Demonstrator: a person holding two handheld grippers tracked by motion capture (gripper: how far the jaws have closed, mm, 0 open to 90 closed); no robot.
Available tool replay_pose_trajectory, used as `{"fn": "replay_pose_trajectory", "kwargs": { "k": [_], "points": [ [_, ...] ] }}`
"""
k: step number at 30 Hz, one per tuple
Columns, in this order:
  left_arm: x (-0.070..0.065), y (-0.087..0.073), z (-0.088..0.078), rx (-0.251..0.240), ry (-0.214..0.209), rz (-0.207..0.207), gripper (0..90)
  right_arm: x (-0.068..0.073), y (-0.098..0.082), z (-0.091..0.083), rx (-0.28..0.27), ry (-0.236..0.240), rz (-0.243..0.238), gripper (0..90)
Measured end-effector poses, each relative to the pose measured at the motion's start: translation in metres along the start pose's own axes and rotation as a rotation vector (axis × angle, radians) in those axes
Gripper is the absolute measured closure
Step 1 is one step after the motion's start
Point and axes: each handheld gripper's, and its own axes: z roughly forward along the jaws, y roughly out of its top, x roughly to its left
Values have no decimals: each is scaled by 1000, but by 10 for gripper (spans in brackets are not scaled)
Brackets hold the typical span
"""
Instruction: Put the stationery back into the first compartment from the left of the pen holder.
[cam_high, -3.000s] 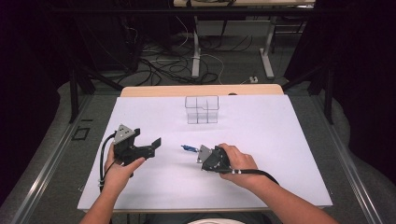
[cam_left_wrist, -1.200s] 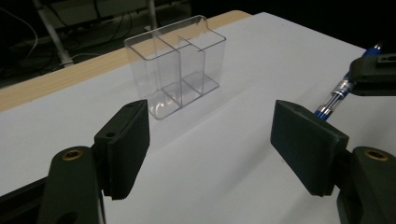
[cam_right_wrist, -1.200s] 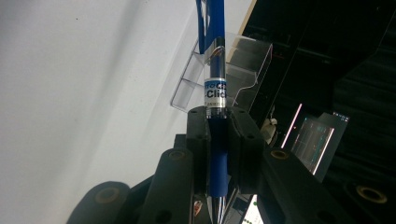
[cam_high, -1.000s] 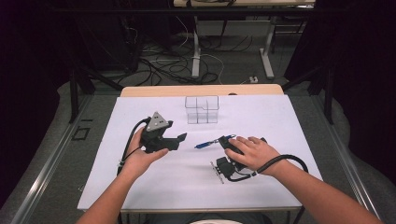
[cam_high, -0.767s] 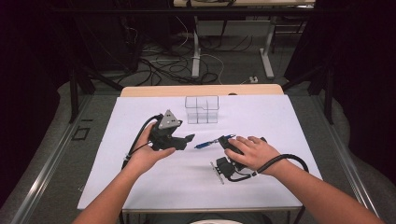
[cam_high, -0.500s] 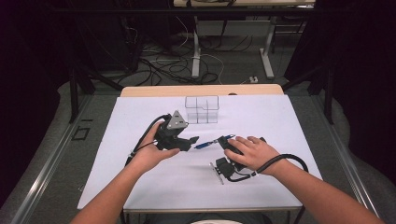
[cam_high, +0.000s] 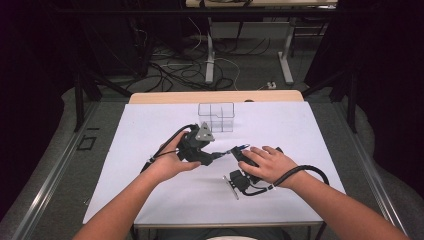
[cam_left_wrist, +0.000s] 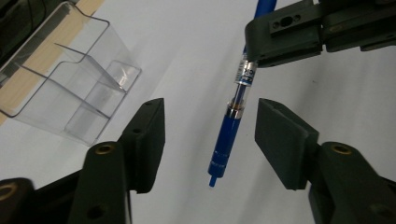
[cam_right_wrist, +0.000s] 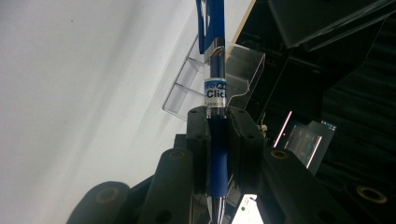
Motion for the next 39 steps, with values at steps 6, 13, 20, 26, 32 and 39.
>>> {"fn": "replay_pose_trajectory", "kwargs": {
  "k": [6,13,20,26,32,39],
  "points": [
    [-6,5,9,47,-12,38,497,1,4,1,-10,-15,-26,801],
    [-9,6,16,77,-29,53,552,1,7,0,-14,-30,-64,801],
    [-13,8,23,110,-38,71,589,0,10,0,-22,-38,-89,801],
    [-15,12,27,140,-47,81,665,0,10,1,-23,-40,-94,801],
    [-17,14,31,153,-44,96,700,0,11,1,-31,-43,-96,801],
    [-18,17,35,165,-38,104,729,0,12,-1,-37,-48,-92,801]
  ]
}}
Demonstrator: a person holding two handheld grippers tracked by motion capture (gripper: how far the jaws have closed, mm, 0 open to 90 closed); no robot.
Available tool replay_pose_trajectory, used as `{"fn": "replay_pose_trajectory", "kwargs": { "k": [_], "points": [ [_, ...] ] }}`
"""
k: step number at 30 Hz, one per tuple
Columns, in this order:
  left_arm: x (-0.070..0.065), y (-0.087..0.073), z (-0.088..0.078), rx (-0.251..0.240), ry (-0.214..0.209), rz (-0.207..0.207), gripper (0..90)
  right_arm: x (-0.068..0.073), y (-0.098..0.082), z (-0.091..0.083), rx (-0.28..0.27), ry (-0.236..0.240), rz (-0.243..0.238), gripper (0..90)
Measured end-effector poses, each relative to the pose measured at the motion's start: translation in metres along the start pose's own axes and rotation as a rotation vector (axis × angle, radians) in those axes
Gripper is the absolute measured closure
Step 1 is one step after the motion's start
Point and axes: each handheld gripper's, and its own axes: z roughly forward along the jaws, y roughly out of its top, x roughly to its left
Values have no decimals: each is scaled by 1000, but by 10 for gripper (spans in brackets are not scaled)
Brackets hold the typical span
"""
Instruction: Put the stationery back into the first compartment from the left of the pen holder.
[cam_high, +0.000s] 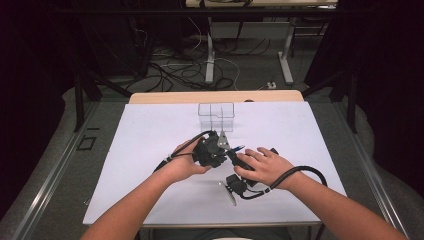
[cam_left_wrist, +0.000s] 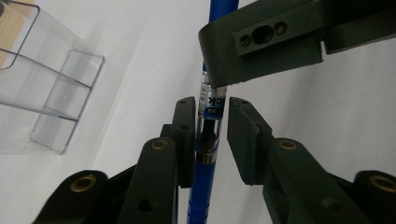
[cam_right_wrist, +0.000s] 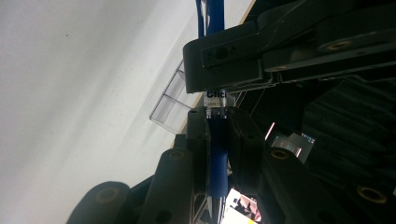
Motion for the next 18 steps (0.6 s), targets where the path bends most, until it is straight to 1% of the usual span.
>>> {"fn": "replay_pose_trajectory", "kwargs": {
  "k": [3,5,7,8,9,11,18],
  "points": [
    [1,0,1,2,-4,-3,735,0,1,0,0,1,4,801],
    [1,0,2,16,2,0,739,0,1,0,0,0,4,800],
    [1,-1,3,9,3,-2,743,-2,2,0,-8,-2,12,801],
    [1,-1,3,12,4,-1,752,-3,4,0,-15,-8,9,800],
    [1,-1,3,17,5,-1,757,-3,5,0,-16,-9,15,801],
    [1,-1,3,19,6,0,766,-3,6,0,-15,-10,12,800],
    [-1,-1,4,30,10,18,783,-3,7,1,-13,-5,7,800]
  ]
}}
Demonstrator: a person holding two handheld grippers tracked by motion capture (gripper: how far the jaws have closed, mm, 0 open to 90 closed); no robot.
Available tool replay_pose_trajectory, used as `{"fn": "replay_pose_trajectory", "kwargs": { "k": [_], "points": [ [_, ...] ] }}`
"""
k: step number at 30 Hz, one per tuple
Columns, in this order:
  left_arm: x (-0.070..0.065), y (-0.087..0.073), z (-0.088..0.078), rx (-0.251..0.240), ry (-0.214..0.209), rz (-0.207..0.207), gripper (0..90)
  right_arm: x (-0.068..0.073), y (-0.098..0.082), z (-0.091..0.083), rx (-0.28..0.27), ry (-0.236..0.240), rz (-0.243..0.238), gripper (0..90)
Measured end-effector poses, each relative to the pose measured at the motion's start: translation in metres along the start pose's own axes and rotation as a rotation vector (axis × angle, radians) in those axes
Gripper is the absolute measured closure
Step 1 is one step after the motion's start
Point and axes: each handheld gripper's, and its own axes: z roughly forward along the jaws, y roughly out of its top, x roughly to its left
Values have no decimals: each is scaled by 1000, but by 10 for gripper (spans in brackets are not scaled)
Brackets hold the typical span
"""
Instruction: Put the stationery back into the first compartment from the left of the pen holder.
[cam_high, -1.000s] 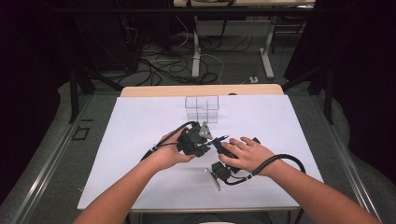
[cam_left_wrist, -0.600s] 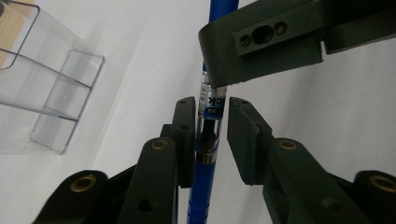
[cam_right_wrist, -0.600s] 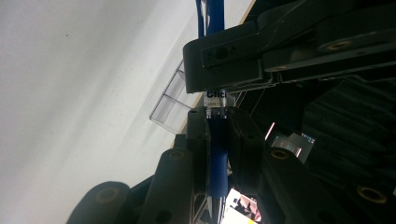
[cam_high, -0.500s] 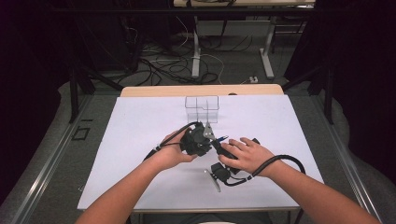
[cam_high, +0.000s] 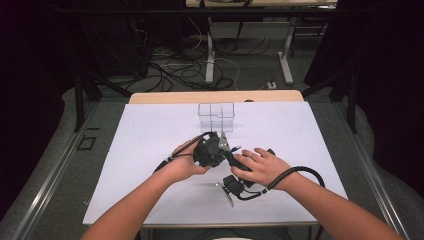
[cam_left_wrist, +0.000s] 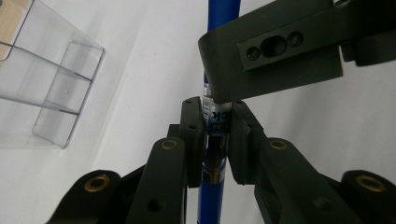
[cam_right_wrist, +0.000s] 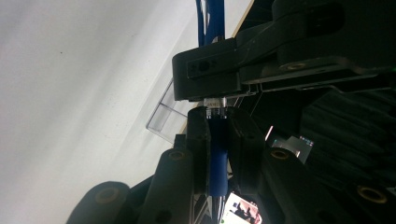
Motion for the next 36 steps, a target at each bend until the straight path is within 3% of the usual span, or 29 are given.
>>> {"fn": "replay_pose_trajectory", "kwargs": {
  "k": [9,17,20,25,28,29,30,31,32,34,36],
  "points": [
    [0,1,1,0,-1,-4,784,-1,-2,1,-4,7,0,793],
    [7,-1,0,-5,18,-41,785,-1,-3,0,-10,-19,-5,706],
    [11,-2,-1,-13,23,-64,785,0,-4,0,-13,-22,1,682],
    [19,-4,-4,-16,30,-116,785,2,-7,0,-12,-38,58,592],
    [26,-5,-5,-47,43,-167,785,3,-10,-1,-3,-37,74,565],
    [26,-5,-5,-47,43,-167,785,3,-11,-1,3,-36,78,558],
    [29,-6,-6,-61,50,-199,785,2,-12,-1,-4,-37,81,545],
    [29,-6,-6,-61,50,-199,785,3,-12,-2,0,-33,106,541],
    [31,-7,-7,-71,56,-211,785,2,-12,-1,-3,-36,100,540],
    [36,-8,-8,-101,59,-255,785,3,-13,0,-8,-35,117,517],
    [37,-8,-9,-109,63,-263,785,3,-14,-1,-6,-27,119,502]
  ]
}}
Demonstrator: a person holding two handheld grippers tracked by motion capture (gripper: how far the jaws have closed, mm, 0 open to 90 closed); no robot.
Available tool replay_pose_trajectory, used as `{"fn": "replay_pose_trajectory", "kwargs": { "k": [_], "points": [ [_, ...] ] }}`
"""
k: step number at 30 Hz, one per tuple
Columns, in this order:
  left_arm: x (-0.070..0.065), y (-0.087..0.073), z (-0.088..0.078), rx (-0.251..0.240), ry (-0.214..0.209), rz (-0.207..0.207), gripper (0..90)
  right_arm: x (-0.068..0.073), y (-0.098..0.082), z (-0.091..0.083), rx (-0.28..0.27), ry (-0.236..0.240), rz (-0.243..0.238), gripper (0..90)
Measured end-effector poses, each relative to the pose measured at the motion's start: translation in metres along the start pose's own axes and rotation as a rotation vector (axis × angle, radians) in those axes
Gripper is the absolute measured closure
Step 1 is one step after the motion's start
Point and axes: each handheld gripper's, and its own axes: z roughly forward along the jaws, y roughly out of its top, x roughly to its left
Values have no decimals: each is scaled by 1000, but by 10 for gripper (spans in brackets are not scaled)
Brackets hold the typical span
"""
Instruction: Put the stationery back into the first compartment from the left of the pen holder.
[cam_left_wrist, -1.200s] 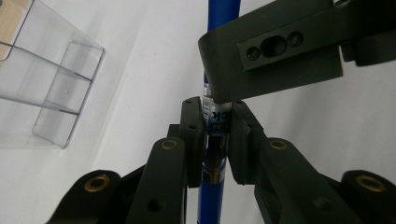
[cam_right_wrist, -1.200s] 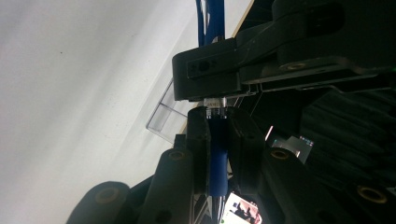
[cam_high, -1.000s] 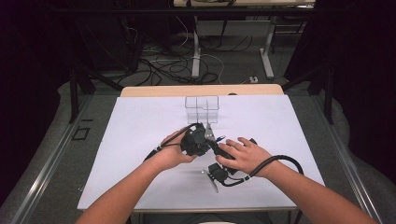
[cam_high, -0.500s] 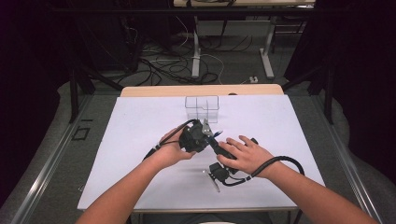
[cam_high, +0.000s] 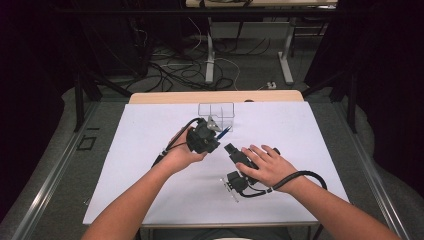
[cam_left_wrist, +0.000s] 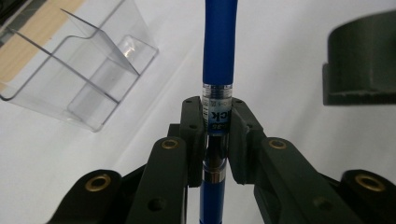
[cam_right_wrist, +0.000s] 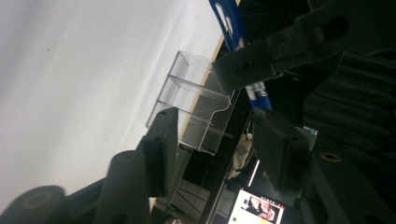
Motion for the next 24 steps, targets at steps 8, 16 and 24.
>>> {"fn": "replay_pose_trajectory", "kwargs": {
  "k": [8,16,24],
  "points": [
    [15,1,-3,-48,22,-81,786,1,-6,2,22,18,89,458],
    [31,-1,-4,-79,28,-169,786,1,-13,6,60,44,236,375],
    [51,-5,-9,-155,36,-247,785,5,-26,11,69,64,498,258]
  ]
}}
